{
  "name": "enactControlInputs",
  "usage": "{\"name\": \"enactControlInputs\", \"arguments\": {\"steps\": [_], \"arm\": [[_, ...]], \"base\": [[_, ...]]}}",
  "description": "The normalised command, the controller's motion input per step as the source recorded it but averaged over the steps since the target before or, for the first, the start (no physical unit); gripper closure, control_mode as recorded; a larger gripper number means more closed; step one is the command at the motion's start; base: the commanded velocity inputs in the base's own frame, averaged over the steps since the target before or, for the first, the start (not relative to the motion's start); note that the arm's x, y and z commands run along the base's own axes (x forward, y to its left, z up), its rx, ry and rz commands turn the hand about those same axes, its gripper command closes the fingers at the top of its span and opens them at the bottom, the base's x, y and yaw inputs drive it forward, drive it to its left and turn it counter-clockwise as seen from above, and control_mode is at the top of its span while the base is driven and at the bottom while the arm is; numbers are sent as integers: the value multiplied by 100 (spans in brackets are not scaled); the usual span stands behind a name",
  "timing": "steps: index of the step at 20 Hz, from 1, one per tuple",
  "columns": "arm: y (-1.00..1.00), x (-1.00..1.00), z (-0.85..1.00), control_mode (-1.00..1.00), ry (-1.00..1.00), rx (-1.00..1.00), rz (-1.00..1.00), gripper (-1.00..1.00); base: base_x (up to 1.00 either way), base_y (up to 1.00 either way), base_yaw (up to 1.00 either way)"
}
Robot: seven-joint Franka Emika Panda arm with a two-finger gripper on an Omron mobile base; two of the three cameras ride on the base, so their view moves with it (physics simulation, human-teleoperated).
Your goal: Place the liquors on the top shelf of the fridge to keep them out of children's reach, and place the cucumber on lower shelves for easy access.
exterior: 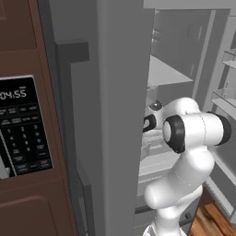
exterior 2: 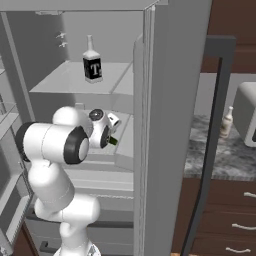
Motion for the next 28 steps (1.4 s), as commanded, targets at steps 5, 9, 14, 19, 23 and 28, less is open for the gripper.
{"name": "enactControlInputs", "arguments": {"steps": [5, 9, 14, 19, 23, 28], "arm": [[0, 3, -22, -100, -3, 0, 0, -100], [0, -3, -16, -100, -7, 0, 0, -100], [5, -26, -2, -100, -6, -1, 0, -100], [7, -40, 6, -100, -1, -3, 0, -100], [9, -39, 25, -100, -5, -3, 1, -100], [9, -42, 26, -100, -6, -4, 1, -100]], "base": [[0, 0, 0], [0, 0, 0], [0, 0, 0], [0, 0, 0], [0, 0, 0], [0, 0, 0]]}}
